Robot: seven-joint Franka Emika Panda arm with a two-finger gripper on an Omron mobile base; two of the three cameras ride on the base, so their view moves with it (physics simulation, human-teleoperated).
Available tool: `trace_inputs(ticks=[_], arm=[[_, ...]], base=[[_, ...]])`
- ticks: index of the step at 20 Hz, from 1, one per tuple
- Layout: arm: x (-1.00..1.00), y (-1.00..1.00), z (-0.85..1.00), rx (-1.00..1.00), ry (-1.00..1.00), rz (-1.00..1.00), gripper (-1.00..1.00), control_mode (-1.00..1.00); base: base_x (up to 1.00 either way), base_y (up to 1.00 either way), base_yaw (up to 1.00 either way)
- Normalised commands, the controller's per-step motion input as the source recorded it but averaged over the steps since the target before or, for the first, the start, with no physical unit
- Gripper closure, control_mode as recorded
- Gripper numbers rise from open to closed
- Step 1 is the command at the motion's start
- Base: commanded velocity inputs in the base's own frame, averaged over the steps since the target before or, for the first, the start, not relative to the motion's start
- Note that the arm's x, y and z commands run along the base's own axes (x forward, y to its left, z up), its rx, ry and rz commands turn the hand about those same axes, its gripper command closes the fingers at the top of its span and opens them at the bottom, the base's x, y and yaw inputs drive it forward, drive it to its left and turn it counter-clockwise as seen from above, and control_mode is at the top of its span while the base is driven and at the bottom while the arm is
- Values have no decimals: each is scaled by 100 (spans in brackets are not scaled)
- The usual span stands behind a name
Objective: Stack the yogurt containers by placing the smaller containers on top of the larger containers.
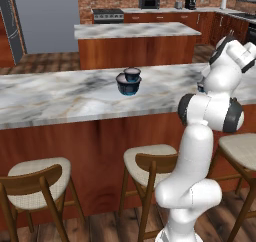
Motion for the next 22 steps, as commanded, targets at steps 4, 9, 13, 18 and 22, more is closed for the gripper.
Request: trace_inputs(ticks=[4, 9, 13, 18, 22], arm=[[22, -17, -4, 3, -1, 6, -100, -100], [9, -2, -16, 1, -13, 3, -100, -100], [7, 0, -12, 0, -17, 1, -100, -100], [15, 2, -16, 0, -8, 0, -100, -100], [21, 14, -14, 0, 0, 0, -100, -100]], base=[[0, 0, 0], [0, 0, 0], [0, 0, 0], [0, 0, 0], [0, 0, 0]])
